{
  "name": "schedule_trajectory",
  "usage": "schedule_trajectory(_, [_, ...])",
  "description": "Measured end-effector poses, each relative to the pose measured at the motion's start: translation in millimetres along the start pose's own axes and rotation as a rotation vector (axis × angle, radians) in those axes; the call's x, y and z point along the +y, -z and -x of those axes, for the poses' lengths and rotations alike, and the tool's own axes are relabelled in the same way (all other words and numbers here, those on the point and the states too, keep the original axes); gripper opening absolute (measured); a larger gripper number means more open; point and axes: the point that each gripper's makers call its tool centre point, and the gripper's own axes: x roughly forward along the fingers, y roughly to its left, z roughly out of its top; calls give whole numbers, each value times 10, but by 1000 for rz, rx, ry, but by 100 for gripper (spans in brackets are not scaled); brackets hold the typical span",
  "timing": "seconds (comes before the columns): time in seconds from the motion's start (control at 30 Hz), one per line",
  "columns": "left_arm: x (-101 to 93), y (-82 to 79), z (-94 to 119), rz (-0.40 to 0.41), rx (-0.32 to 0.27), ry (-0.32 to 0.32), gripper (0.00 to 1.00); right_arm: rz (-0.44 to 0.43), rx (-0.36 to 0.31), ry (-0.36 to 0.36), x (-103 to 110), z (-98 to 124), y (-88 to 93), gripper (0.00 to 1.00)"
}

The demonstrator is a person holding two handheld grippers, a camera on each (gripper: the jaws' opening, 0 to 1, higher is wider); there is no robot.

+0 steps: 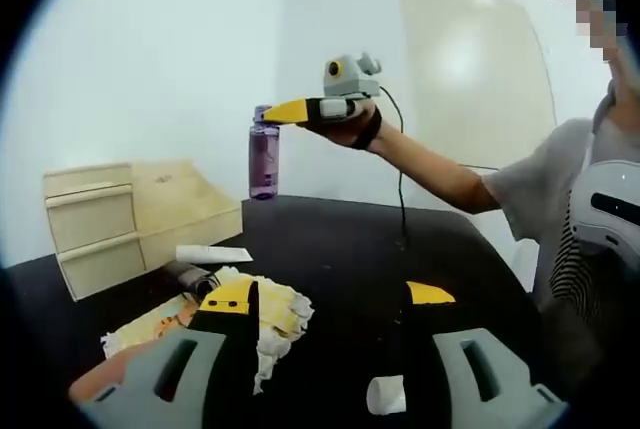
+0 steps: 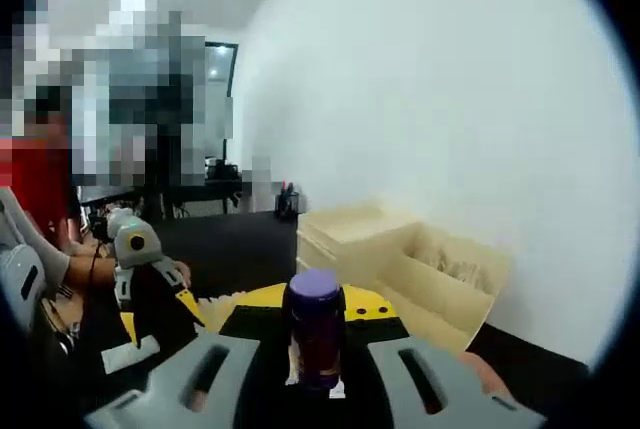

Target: Open the drawer, pick up the cosmetic bottles from the table one by one, place them into the drawer, release the gripper, close the drawer, and move the gripper away

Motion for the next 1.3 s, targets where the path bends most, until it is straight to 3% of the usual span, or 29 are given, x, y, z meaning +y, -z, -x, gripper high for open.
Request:
schedule_trajectory(0.4, [79, -3, 24, 23, -17, -16, 52, 19, -16, 54, -597, -165, 115, 15])
schedule_trajectory(0.8, [70, 17, -4, 29, -11, -13, 52, -23, -23, 60, -1014, -403, 424, 15])
schedule_trajectory(1.17, [75, -19, -3, 26, -29, -15, 53, -39, -50, 86, -1166, -535, 718, 15])
schedule_trajectory(1.3, [79, -41, -3, 43, -45, -12, 52, -21, -24, 91, -1178, -563, 794, 15])
